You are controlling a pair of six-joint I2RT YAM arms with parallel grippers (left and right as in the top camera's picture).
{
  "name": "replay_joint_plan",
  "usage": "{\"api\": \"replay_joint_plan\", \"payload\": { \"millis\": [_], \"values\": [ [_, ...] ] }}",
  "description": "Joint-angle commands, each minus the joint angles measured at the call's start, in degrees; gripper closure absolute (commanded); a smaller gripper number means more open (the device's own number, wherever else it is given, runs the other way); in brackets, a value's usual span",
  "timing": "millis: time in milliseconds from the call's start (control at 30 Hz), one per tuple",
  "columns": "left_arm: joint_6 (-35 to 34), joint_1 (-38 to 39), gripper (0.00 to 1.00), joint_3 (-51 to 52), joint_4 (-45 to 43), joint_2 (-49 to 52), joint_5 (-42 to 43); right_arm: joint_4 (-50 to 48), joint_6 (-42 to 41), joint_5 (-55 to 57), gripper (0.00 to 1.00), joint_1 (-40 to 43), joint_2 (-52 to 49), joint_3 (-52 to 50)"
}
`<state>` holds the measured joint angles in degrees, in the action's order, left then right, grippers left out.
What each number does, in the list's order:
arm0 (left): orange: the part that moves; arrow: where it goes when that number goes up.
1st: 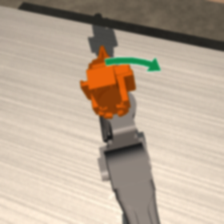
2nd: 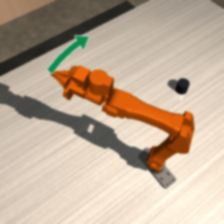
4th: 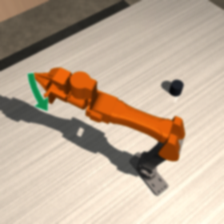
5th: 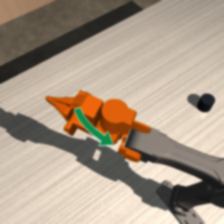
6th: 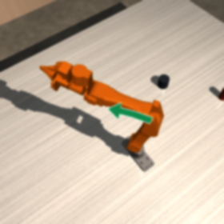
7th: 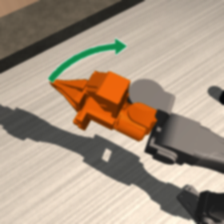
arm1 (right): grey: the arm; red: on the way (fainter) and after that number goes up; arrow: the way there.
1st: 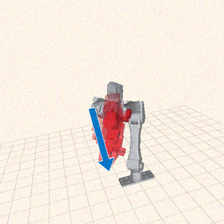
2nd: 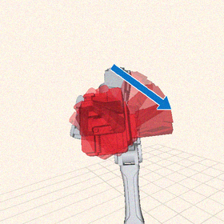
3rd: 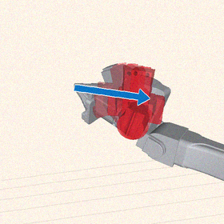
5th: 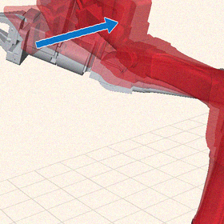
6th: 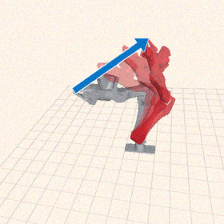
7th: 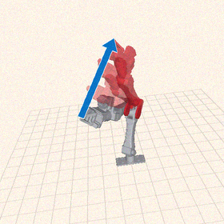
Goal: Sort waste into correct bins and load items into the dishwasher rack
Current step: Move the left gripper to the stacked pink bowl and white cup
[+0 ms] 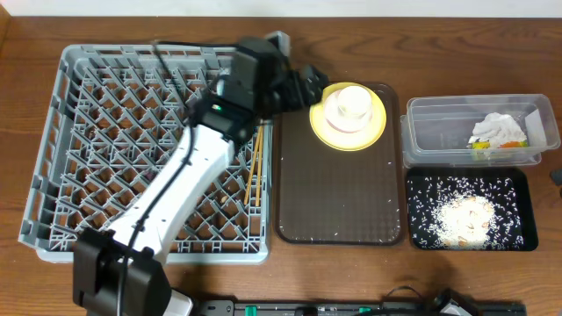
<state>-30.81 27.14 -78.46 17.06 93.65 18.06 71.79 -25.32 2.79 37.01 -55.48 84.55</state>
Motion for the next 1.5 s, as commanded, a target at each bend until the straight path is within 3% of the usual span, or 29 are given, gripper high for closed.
{"api": "replay_joint_plan", "payload": {
  "millis": [0, 267, 467, 767, 900, 967, 1467],
  "values": [
    [8.07, 3.76, 0.1, -0.68, 0.57, 0.66, -8.57, 0.04, -0.79, 0.0, 0.01, 0.74, 0.09, -0.02],
    [10.67, 13.14, 0.1, 0.55, 7.98, 1.05, -23.04, 0.02, -0.79, 0.0, 0.01, 0.74, 0.09, -0.02],
    [10.62, 14.84, 0.14, 2.27, 8.44, 4.94, -23.56, 0.04, -0.79, 0.0, 0.01, 0.74, 0.09, -0.02],
    [10.62, 14.84, 0.73, 2.27, 8.33, 13.29, -21.03, 0.02, -0.79, 0.0, 0.02, 0.74, 0.09, -0.02],
    [10.62, 14.84, 0.81, 2.27, 7.69, 15.08, -21.07, 0.02, -0.79, 0.0, 0.01, 0.74, 0.09, -0.02],
    [10.64, 14.84, 0.9, 2.27, 6.51, 15.78, -21.07, 0.04, -0.79, 0.0, 0.01, 0.74, 0.09, -0.02],
    [10.62, 14.78, 0.93, 2.27, -3.32, 22.16, -21.09, 0.55, -0.79, 0.0, 0.01, 0.74, -0.07, -0.02]
  ]
}}
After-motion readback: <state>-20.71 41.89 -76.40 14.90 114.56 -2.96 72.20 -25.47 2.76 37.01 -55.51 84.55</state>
